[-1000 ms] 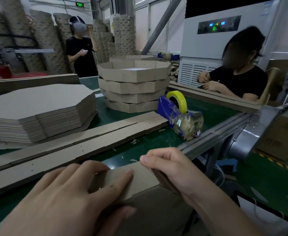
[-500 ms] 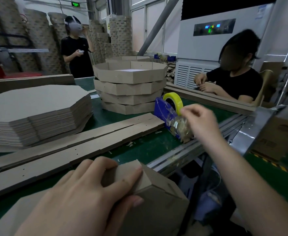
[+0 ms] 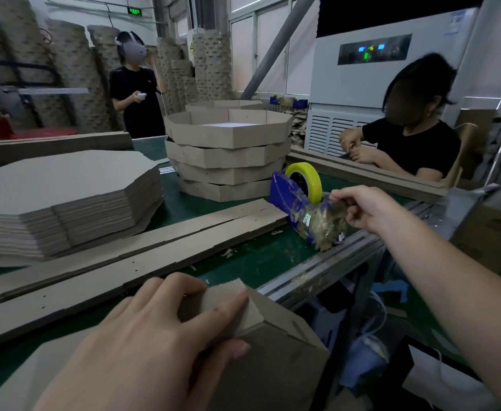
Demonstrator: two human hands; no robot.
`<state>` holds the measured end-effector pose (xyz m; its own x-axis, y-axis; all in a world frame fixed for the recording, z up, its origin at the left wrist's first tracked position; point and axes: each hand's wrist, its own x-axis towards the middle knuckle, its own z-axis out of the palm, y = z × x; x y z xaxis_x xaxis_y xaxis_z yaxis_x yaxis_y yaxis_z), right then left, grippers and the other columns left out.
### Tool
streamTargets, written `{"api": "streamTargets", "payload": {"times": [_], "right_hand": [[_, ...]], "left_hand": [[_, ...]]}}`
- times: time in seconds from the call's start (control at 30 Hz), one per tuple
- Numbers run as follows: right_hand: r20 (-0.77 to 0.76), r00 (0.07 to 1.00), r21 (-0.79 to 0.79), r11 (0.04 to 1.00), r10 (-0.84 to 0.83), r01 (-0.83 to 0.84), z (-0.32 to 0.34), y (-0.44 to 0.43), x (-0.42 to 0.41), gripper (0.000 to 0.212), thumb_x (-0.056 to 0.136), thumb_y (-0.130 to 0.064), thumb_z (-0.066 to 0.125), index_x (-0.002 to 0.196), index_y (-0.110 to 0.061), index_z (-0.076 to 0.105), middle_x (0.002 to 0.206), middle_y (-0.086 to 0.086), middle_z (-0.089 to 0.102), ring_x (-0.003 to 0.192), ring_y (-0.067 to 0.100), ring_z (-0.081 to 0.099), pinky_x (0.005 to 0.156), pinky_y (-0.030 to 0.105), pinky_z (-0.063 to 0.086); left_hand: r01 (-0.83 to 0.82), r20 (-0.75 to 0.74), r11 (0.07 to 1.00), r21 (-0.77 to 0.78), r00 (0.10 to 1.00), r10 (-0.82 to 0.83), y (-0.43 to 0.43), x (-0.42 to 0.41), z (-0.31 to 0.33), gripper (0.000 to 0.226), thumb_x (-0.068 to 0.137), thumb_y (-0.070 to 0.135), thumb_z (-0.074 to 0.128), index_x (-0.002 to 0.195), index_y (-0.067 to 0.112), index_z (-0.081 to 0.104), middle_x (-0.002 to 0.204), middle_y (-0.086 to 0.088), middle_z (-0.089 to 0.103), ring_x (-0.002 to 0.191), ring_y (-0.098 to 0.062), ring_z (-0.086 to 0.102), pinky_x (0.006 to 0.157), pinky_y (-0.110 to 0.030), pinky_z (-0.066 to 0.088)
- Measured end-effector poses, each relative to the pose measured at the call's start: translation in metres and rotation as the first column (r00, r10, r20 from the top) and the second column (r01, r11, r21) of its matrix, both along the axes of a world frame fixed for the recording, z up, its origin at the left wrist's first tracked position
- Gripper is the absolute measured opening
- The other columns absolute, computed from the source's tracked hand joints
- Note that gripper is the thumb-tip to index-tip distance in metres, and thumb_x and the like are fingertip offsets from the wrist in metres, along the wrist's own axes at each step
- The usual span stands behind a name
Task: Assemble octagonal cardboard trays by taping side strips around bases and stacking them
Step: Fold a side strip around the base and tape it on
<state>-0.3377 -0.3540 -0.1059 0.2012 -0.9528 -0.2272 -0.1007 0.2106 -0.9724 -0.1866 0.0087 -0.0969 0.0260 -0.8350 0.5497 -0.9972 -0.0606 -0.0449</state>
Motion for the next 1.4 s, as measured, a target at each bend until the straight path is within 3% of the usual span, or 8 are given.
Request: {"api": "streamTargets", "payload": {"times": [0.4, 0.57, 0.67, 0.77, 0.9, 1.03, 1.13, 1.4], "right_hand": [[0.622, 0.782, -0.124, 0.992, 0.050, 0.036, -0.039, 0.036, -0.023, 0.045, 0.089, 0.001, 0.045, 0.047, -0.017, 0.041, 0.048, -0.003, 0.034, 0.043, 0.008, 0.036, 0.083, 0.032, 0.049], [0.138, 0.986, -0.216, 0.968, -0.097, 0.126, -0.046, 0.047, -0.032, 0.030, 0.089, -0.009, 0.062, 0.059, -0.014, 0.061, 0.052, -0.002, 0.052, 0.051, 0.009, 0.054, 0.092, 0.043, 0.047], [-0.297, 0.915, -0.348, 0.923, -0.273, 0.162, -0.034, 0.053, -0.048, 0.016, 0.083, -0.019, 0.072, 0.068, -0.017, 0.067, 0.093, 0.010, 0.071, 0.074, 0.017, 0.055, 0.081, 0.038, 0.044], [-0.356, 0.890, -0.480, 0.873, -0.286, 0.088, -0.020, 0.078, -0.053, 0.016, 0.085, -0.021, 0.071, 0.070, -0.022, 0.068, 0.097, 0.007, 0.070, 0.086, 0.019, 0.057, 0.085, 0.038, 0.043], [-0.213, 0.952, -0.502, 0.811, 0.221, -0.300, 0.007, 0.138, -0.031, 0.011, 0.082, -0.025, 0.072, 0.071, -0.026, 0.071, 0.071, -0.012, 0.063, 0.071, 0.004, 0.058, 0.072, 0.028, 0.042], [-0.008, 0.580, -0.344, 0.542, 0.815, -0.767, 0.031, 0.185, -0.010, 0.008, 0.074, -0.025, 0.070, 0.066, -0.024, 0.072, 0.066, -0.002, 0.054, 0.058, 0.007, 0.048, 0.062, 0.019, 0.045], [-0.084, 0.395, -0.259, 0.363, 0.915, -0.895, 0.035, 0.199, 0.006, 0.010, 0.073, -0.022, 0.067, 0.064, -0.025, 0.071, 0.071, -0.007, 0.058, 0.064, 0.006, 0.050, 0.061, 0.018, 0.043], [-0.096, 0.365, -0.115, 0.354, 0.926, -0.928, 0.022, 0.191, 0.014, 0.009, 0.067, -0.018, 0.068, 0.060, -0.021, 0.072, 0.070, -0.005, 0.061, 0.059, 0.007, 0.046, 0.057, 0.017, 0.037]], "left_hand": [[0.009, -0.008, 1.000, -0.026, 1.000, -0.009, -0.002, 0.003, -0.002, 0.053, 0.093, 0.062, 0.022, 0.108, 0.045, 0.070, 0.088, 0.004, 0.065, 0.068, -0.020, 0.065, 0.051, -0.025, 0.042], [-0.022, -0.009, 1.000, 0.008, 1.000, 0.022, 0.001, 0.003, 0.002, 0.051, 0.089, 0.062, 0.026, 0.108, 0.044, 0.070, 0.086, 0.006, 0.065, 0.067, -0.018, 0.066, 0.053, -0.017, 0.032], [-0.028, -0.006, 0.999, 0.020, 1.000, 0.028, 0.002, 0.002, 0.004, 0.048, 0.084, 0.060, 0.033, 0.108, 0.042, 0.071, 0.084, 0.006, 0.065, 0.066, -0.018, 0.065, 0.053, -0.015, 0.026], [-0.028, -0.001, 0.999, 0.030, 1.000, 0.028, 0.002, -0.001, 0.005, 0.047, 0.079, 0.057, 0.038, 0.107, 0.040, 0.072, 0.082, 0.005, 0.064, 0.064, -0.018, 0.065, 0.053, -0.016, 0.024], [-0.022, -0.021, 1.000, 0.020, 1.000, 0.022, 0.002, 0.000, 0.004, 0.047, 0.082, 0.058, 0.036, 0.106, 0.039, 0.072, 0.083, 0.006, 0.065, 0.065, -0.018, 0.065, 0.052, -0.017, 0.029], [-0.031, -0.036, 0.999, 0.016, 0.999, 0.032, 0.004, 0.000, 0.003, 0.051, 0.082, 0.061, 0.034, 0.102, 0.037, 0.074, 0.087, 0.011, 0.067, 0.070, -0.015, 0.066, 0.052, -0.019, 0.038], [-0.030, -0.052, 0.999, 0.020, 0.998, 0.031, 0.004, 0.000, 0.003, 0.054, 0.079, 0.063, 0.035, 0.100, 0.034, 0.075, 0.088, 0.012, 0.068, 0.070, -0.014, 0.066, 0.052, -0.019, 0.041], [-0.039, -0.126, 0.999, 0.010, 0.991, 0.040, 0.006, -0.005, 0.005, 0.061, 0.072, 0.061, 0.042, 0.106, 0.023, 0.075, 0.102, 0.009, 0.071, 0.077, -0.015, 0.070, 0.053, -0.033, 0.056]]}}
